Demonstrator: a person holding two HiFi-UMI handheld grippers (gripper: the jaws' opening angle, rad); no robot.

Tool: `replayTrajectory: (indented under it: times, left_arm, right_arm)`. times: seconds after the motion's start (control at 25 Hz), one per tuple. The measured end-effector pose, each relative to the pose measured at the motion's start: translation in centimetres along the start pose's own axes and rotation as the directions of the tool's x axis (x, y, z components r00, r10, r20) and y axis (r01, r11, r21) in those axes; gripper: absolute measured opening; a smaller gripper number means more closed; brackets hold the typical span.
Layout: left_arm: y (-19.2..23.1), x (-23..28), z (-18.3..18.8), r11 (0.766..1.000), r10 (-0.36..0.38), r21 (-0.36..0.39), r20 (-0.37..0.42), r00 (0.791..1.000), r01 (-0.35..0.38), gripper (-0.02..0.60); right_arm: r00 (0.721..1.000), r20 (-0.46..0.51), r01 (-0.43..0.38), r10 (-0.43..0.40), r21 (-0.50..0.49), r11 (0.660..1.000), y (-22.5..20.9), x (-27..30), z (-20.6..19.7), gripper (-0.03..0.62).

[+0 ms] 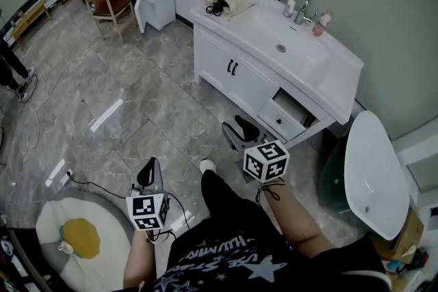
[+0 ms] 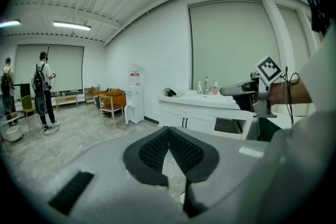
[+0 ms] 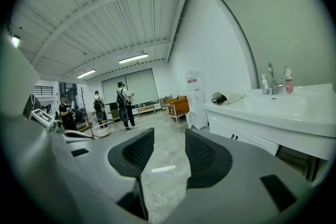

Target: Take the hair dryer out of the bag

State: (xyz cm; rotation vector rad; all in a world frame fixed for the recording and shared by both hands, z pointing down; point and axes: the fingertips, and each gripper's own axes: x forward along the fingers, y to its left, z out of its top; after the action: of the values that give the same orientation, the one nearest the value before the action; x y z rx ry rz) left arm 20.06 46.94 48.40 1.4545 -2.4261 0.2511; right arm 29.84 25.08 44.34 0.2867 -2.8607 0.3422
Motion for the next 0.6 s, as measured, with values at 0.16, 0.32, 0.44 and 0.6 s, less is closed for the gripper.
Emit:
replayTrajectory:
  times: [0.16, 0.32, 0.44, 0.6]
  left_arm:
    - [2.6, 5.4, 2.4, 1.0, 0.027, 0.003, 0.005, 1.0, -0.027, 0.02]
    - [4.1, 10.9, 5.0, 0.999, 0.032, -0.013, 0.006, 0.999, -0.032, 0.02]
    - [4.9, 14.9, 7.3, 0.999, 0.036, -0.001, 0.012, 0.999, -0.036, 0.02]
    - [6.0, 19.9, 9.6, 0.999, 0.046, 0.011, 0.011, 0.999, -0.046, 0.02]
  right_arm:
    - [1.0, 0.012, -0.025, 0.025, 0.047, 0.999, -3.5, 5.6, 2.4, 0.201]
    - [0.999, 0.013, -0.034, 0.033, 0.09, 0.995, -7.4, 10.5, 4.5, 0.206]
    - [0.999, 0.022, -0.035, 0.033, 0.117, 0.993, -10.5, 13.9, 6.2, 0.206]
    - [0.999, 0.042, -0.036, 0.031, 0.131, 0.991, -14.3, 18.1, 8.7, 0.206]
